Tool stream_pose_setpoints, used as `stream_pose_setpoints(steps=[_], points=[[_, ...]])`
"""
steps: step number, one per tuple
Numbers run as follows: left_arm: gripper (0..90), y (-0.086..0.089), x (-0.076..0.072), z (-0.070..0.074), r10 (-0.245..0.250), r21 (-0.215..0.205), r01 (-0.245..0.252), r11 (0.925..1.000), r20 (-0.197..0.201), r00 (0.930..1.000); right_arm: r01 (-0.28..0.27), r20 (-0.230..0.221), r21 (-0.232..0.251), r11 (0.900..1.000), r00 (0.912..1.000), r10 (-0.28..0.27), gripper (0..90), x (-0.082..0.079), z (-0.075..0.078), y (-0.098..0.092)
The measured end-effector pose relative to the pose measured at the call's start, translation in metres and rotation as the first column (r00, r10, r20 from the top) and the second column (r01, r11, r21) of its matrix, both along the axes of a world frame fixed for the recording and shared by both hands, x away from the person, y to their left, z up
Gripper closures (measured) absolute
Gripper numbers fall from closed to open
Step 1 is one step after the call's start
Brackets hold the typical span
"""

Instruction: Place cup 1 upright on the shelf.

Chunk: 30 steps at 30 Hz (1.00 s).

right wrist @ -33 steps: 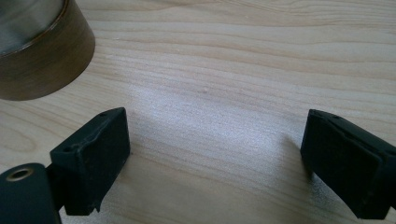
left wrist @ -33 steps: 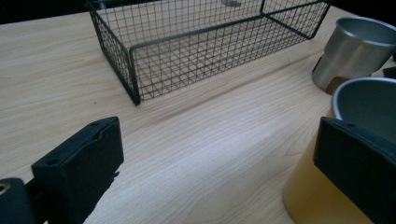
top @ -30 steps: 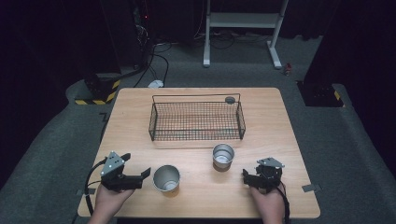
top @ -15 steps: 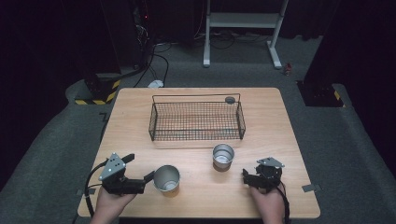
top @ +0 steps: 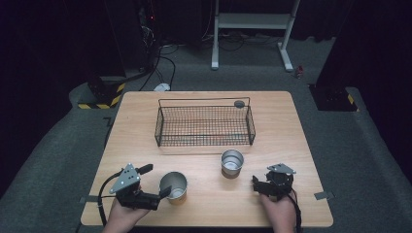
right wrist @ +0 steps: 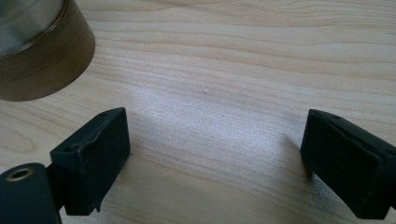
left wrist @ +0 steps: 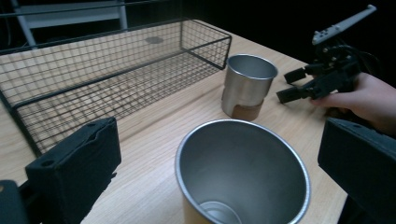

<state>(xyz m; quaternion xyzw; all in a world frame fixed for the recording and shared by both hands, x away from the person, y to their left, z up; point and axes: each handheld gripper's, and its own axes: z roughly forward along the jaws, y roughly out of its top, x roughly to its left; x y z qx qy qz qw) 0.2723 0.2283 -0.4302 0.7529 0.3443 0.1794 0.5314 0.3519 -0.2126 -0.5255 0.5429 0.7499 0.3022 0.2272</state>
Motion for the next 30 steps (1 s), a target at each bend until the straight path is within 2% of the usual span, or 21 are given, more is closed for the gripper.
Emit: stream_pose_setpoints(steps=[9, 18, 21, 30], points=[[0.0, -0.012, -0.002, -0.008, -0.049, 0.011, 0.049, 0.9987, 0.010, 0.9987, 0.002, -0.003, 0.002, 1.000, 1.0000, -0.002, 7.9, 0.000, 0.000, 0.000], [0.0, -0.019, -0.003, -0.016, -0.067, 0.048, 0.066, 0.9967, 0.023, 0.9974, 0.001, 0.000, -0.001, 1.000, 1.0000, -0.001, 7.9, 0.000, 0.000, 0.000], [0.0, -0.020, -0.002, -0.018, -0.060, 0.065, 0.058, 0.9962, 0.028, 0.9978, 0.002, 0.001, -0.001, 1.000, 1.0000, -0.002, 7.9, 0.000, 0.000, 0.000], [0.0, -0.021, 0.001, -0.025, -0.081, 0.065, 0.080, 0.9947, 0.019, 0.9965, 0.001, 0.000, -0.001, 1.000, 1.0000, -0.001, 7.9, 0.000, 0.000, 0.000]])
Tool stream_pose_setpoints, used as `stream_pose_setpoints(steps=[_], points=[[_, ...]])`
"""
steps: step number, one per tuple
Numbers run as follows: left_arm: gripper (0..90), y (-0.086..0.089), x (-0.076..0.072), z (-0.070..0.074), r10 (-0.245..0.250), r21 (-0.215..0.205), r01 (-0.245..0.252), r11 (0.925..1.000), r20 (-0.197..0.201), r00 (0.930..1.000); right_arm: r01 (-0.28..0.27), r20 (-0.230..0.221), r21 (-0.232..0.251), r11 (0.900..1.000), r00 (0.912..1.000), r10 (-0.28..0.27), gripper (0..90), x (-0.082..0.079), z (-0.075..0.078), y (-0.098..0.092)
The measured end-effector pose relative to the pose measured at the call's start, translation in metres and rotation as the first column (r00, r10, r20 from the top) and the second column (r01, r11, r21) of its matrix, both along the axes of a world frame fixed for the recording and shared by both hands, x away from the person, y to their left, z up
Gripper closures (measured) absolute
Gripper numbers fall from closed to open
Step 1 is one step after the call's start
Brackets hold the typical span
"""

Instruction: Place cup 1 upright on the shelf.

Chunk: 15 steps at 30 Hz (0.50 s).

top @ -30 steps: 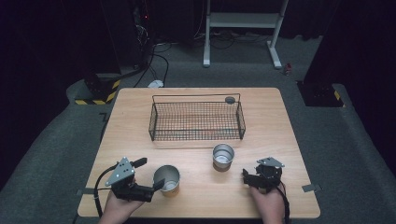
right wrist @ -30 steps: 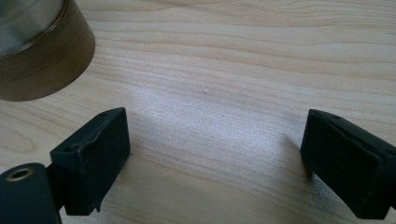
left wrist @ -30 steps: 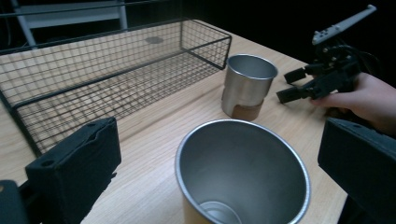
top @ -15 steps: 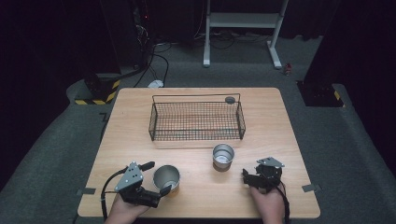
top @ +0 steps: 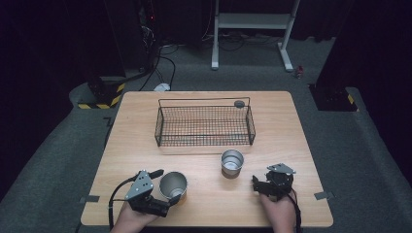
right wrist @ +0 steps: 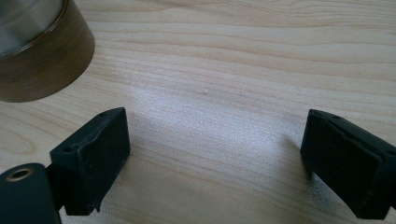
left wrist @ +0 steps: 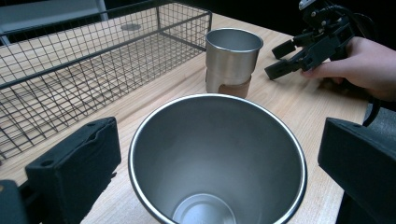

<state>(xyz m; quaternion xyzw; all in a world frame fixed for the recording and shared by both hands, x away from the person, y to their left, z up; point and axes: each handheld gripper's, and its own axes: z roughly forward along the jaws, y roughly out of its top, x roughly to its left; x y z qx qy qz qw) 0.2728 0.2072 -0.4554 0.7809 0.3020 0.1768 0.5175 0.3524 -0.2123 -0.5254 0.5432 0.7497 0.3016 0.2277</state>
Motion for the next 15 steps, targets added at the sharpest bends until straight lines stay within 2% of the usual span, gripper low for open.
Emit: stream_pose_setpoints(steps=[3, 15], points=[[0.0, -0.001, 0.001, -0.003, -0.001, 0.017, 0.001, 0.9998, -0.003, 1.0000, 0.000, 0.000, 0.000, 1.000, 1.0000, 0.000, 7.9, 0.000, 0.000, 0.000], [0.0, -0.002, 0.003, -0.012, -0.009, 0.019, 0.010, 0.9998, -0.029, 0.9995, 0.002, -0.002, 0.002, 1.000, 1.0000, -0.002, 7.9, 0.000, 0.000, 0.000]])
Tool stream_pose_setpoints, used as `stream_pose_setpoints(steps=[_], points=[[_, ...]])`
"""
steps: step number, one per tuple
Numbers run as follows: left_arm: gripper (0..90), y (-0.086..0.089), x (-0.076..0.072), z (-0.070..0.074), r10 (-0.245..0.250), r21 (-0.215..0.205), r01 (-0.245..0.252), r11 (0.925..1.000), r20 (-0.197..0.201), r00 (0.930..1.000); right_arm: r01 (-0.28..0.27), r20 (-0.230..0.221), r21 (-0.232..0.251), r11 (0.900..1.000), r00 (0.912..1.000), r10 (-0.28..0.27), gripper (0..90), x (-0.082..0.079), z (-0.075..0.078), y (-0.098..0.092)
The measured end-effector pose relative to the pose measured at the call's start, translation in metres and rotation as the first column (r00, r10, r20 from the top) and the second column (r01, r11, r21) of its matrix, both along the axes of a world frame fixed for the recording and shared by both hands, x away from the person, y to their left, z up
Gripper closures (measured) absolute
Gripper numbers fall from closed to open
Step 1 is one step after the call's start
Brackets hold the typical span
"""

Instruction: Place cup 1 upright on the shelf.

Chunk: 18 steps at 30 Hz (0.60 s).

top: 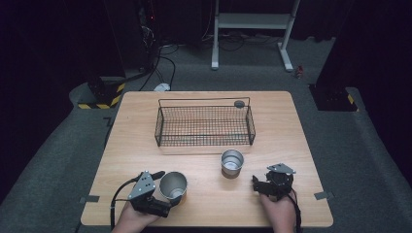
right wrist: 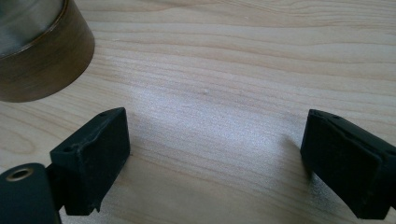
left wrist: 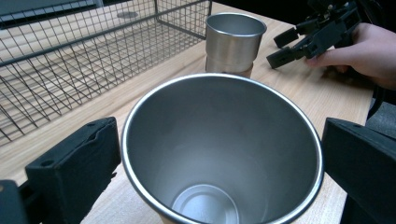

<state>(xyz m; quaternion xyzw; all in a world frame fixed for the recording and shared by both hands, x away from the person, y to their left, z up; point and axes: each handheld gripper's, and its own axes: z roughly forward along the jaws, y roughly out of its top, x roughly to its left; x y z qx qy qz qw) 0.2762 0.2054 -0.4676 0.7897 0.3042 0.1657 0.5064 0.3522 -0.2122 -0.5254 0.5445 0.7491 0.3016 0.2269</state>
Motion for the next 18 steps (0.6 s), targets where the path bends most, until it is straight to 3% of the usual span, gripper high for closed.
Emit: stream_pose_setpoints(steps=[14, 16, 18], points=[[0.4, -0.005, 0.002, -0.013, 0.003, 0.037, -0.002, 0.9993, -0.023, 0.9997, -0.001, 0.001, -0.001, 1.000, 1.0000, 0.001, 7.9, 0.000, 0.000, 0.000], [0.4, -0.004, 0.003, -0.014, 0.004, 0.027, -0.003, 0.9996, -0.024, 0.9997, -0.002, 0.003, -0.002, 1.000, 1.0000, 0.002, 7.9, 0.000, 0.000, 0.000], [0.4, -0.001, 0.004, -0.015, -0.012, -0.009, 0.012, 0.9999, -0.030, 0.9995, -0.001, 0.001, -0.001, 1.000, 1.0000, 0.001, 7.9, 0.000, 0.000, 0.000]])
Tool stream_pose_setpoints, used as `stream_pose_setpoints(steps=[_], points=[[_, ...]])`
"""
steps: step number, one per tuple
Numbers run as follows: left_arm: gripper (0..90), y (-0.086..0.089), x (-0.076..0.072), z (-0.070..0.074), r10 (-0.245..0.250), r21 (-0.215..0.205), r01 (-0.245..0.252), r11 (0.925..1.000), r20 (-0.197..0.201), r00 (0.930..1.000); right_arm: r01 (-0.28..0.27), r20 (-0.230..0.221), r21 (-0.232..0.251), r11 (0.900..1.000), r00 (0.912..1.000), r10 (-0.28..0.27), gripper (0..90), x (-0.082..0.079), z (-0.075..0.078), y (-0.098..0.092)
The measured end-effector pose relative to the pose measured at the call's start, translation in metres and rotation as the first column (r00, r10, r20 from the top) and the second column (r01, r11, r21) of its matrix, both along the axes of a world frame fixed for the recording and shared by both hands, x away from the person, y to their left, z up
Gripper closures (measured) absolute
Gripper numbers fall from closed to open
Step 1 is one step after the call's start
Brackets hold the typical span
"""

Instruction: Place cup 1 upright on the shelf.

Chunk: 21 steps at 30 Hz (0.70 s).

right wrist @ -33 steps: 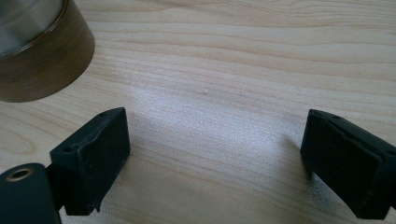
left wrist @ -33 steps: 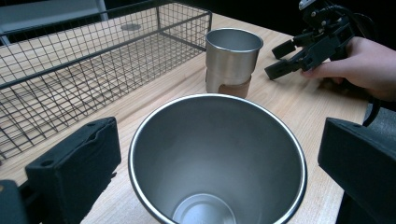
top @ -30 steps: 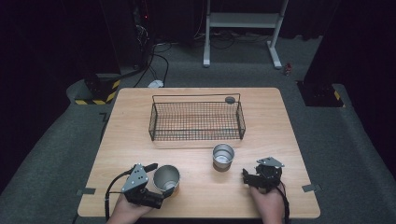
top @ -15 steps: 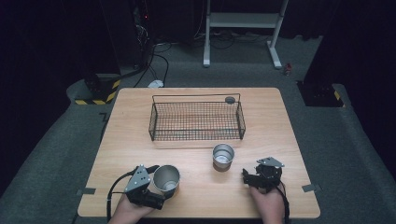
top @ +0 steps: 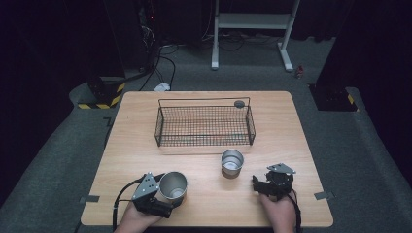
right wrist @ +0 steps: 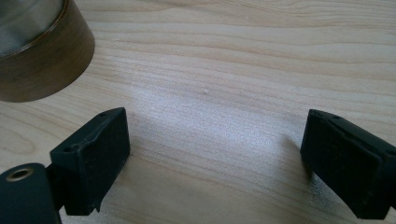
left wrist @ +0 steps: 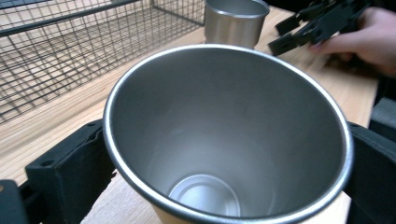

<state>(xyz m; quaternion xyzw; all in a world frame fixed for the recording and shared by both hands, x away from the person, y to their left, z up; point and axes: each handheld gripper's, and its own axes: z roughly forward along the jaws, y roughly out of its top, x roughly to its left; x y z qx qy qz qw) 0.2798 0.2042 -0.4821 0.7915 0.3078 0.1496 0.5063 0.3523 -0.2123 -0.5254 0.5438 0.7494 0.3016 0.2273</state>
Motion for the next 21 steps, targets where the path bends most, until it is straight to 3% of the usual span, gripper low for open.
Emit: stream_pose_setpoints(steps=[10, 17, 21], points=[[0.5, -0.0031, 0.0036, -0.0024, -0.014, -0.014, 0.014, 0.9998, 0.004, 0.9999, 0.001, 0.001, 0.000, 1.000, 1.0000, -0.001, 7.9, 0.0000, -0.0001, 0.0001], [7.6, -0.0037, -0.0005, -0.0033, -0.008, 0.000, 0.008, 1.0000, 0.047, 0.9988, 0.000, 0.002, 0.000, 1.000, 1.0000, 0.000, 7.9, 0.0001, -0.0001, 0.0000], [11.4, -0.0031, -0.0010, -0.0037, 0.007, -0.013, -0.006, 0.9999, 0.046, 0.9989, 0.000, 0.002, -0.001, 1.000, 1.0000, 0.000, 7.9, 0.0001, -0.0001, 0.0000]])
